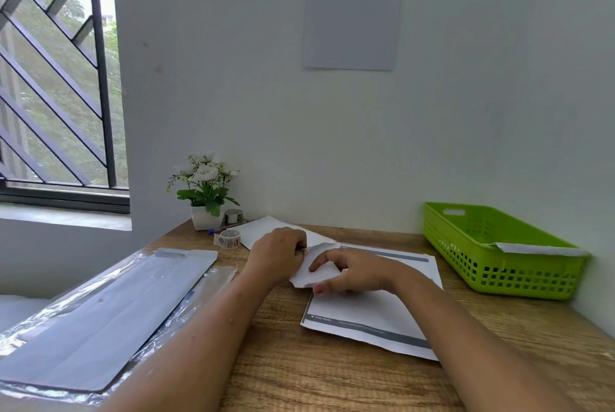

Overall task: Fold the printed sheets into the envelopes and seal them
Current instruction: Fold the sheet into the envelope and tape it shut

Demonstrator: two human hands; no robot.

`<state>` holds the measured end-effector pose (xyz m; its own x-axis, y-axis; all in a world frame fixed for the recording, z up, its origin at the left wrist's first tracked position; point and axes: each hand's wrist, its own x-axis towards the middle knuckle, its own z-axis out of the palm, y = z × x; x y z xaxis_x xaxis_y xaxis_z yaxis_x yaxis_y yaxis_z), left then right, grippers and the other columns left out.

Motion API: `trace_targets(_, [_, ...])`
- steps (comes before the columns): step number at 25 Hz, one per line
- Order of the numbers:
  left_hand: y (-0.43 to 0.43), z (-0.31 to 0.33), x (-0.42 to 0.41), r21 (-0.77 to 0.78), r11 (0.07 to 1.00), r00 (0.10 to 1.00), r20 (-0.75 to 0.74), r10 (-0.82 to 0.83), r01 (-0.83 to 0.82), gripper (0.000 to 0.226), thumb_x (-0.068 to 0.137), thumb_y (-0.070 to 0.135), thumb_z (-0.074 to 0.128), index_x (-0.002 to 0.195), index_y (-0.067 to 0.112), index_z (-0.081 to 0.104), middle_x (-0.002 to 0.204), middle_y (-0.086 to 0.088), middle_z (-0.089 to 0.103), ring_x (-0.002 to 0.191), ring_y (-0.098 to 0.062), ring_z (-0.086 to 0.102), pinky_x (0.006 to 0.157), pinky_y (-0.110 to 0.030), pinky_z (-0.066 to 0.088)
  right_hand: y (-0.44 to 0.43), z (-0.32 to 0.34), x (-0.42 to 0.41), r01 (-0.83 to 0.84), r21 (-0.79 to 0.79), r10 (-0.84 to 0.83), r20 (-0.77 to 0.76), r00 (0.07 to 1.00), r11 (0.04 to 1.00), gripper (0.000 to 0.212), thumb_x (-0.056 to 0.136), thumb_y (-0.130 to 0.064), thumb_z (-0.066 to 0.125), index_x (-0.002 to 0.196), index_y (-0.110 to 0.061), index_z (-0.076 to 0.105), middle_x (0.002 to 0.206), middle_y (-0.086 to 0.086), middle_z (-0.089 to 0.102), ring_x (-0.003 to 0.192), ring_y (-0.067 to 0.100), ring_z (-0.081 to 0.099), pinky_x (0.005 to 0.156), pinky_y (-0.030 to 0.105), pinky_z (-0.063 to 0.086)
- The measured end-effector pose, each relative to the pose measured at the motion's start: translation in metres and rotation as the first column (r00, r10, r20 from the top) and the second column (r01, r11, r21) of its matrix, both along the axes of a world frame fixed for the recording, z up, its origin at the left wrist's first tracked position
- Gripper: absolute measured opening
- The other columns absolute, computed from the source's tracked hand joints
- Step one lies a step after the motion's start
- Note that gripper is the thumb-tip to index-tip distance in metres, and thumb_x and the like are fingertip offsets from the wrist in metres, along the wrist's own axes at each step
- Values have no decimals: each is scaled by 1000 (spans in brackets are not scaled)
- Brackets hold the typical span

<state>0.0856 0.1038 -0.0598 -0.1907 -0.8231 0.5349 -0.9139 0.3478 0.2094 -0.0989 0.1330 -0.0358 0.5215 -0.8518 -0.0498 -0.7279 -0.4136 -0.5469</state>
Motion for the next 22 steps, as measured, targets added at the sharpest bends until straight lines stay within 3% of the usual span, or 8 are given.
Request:
trace_targets(3, [0,0,-2,-2,1000,1000,11,-16,16,15,87,24,52,96,21,65,98,3,65,89,-18,60,73,-31,50,-1,-2,0,30,-21,-28,72,997,999,28,83,-35,69,109,-38,60,107,2,55,77,11,61,72,24,56])
trace_targets(5, [1,0,-4,0,1000,999,46,-19,19,17,88,24,51,98,22,65,100,4,65,90,-17,59,72,-29,48,-2,-3,-2,20,-25,-19,66,998,999,31,82,-25,70,107,-39,60,111,3,55,76,12,59,65,21,54])
trace_targets(7, [2,-1,-5,0,1000,998,66,-14,14,17,88,24,50,98,23,64,101,4,65,90,-17,59,70,-28,46,0,-2,-2,25,7,-26,88,996,1000,26,80,-36,73,104,-39,62,105,3,58,67,11,59,59,21,50])
trace_targets(9, [1,-1,-4,2,1000,998,67,-4,4,16,87,25,50,95,23,64,98,4,66,87,-17,59,66,-26,43,0,-1,-1,12,9,-13,147,989,1000,20,82,-44,68,97,-31,67,86,0,62,59,8,56,57,22,47])
trace_targets(11, [1,-2,-2,9,1000,997,73,9,-10,15,87,26,50,94,24,63,96,4,65,84,-16,58,65,-26,42,1,1,1,-16,-8,17,209,978,1000,15,86,-39,67,91,-26,70,76,-2,63,61,7,55,58,22,46])
trace_targets(13, [1,-1,-2,15,1000,997,77,17,-18,15,88,28,51,94,23,64,95,4,65,81,-15,57,64,-25,42,1,2,3,-39,-2,38,253,967,999,15,85,-35,68,91,-21,72,78,-3,65,66,7,58,62,22,47])
trace_targets(17, [3,0,-4,38,999,996,85,-13,10,12,87,27,53,94,23,63,96,4,64,80,-14,53,65,-26,40,3,2,5,8,31,-17,314,949,999,39,82,-51,65,91,-13,68,79,-5,65,67,5,58,63,19,46])
trace_targets(22, [5,2,-8,44,996,995,63,-75,72,11,87,25,53,92,22,62,97,5,63,87,-15,56,66,-26,39,-2,-2,-2,70,-51,-57,228,972,996,36,76,-45,75,97,-18,67,96,0,68,68,5,58,62,20,48])
